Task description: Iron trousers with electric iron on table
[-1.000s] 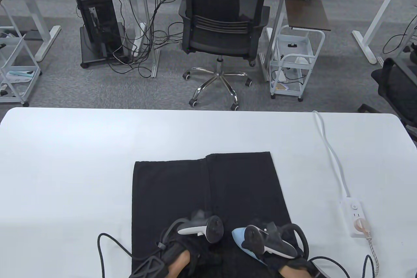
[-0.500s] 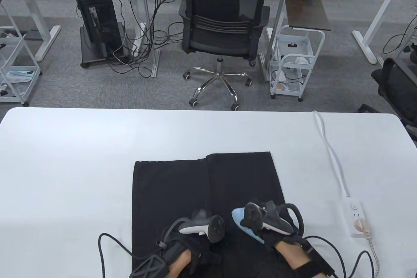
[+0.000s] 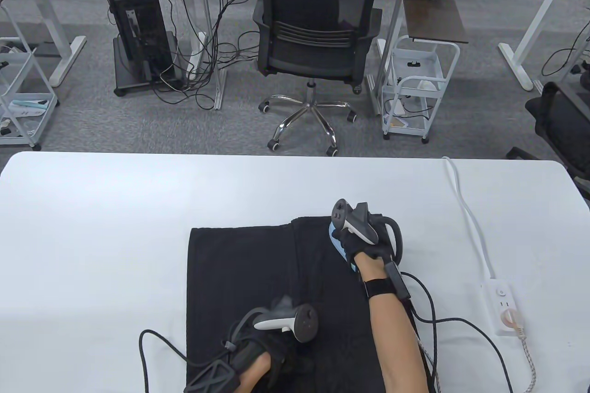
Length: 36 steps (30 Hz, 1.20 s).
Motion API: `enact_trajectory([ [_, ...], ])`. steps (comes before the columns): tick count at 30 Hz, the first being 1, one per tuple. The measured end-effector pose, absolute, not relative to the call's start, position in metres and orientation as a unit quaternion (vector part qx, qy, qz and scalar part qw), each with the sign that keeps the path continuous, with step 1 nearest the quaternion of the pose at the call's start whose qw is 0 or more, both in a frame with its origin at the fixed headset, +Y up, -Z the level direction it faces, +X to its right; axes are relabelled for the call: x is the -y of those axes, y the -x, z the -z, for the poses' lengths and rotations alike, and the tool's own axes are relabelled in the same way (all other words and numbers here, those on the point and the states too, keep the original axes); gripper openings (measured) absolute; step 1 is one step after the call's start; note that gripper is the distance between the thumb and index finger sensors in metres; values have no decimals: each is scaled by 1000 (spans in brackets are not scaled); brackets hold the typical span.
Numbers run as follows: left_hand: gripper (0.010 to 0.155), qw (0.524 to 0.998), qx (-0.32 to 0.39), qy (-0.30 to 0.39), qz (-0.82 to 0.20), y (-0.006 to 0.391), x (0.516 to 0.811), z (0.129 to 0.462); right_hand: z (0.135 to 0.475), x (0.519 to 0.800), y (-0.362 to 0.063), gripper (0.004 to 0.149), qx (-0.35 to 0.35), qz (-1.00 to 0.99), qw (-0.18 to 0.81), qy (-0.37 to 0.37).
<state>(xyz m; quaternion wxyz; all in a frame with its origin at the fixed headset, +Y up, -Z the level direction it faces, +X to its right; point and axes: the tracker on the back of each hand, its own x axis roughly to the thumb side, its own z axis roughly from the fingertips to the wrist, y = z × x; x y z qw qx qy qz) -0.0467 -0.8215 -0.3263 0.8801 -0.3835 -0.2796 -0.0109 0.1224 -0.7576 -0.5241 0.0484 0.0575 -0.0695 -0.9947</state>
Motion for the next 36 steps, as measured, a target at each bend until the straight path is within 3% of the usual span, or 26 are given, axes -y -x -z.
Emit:
enact_trajectory([
  [5, 107, 879, 278, 388, 9, 47, 822, 327, 519, 757, -125, 63, 88, 993, 28, -75],
  [10, 107, 879, 276, 389, 8, 47, 822, 327, 491, 758, -122, 62, 95, 995, 27, -28],
  [19, 107, 880, 274, 387, 4, 50, 822, 327, 376, 761, -135, 59, 97, 988, 41, 116],
  [27, 108, 880, 275, 387, 4, 50, 822, 328, 282, 763, -152, 58, 96, 978, 45, 182],
  [32, 108, 880, 276, 387, 5, 50, 822, 329, 284, 763, -153, 58, 100, 978, 36, 179],
  [36, 108, 879, 275, 389, 7, 49, 822, 328, 313, 763, -153, 59, 87, 982, 35, 165],
])
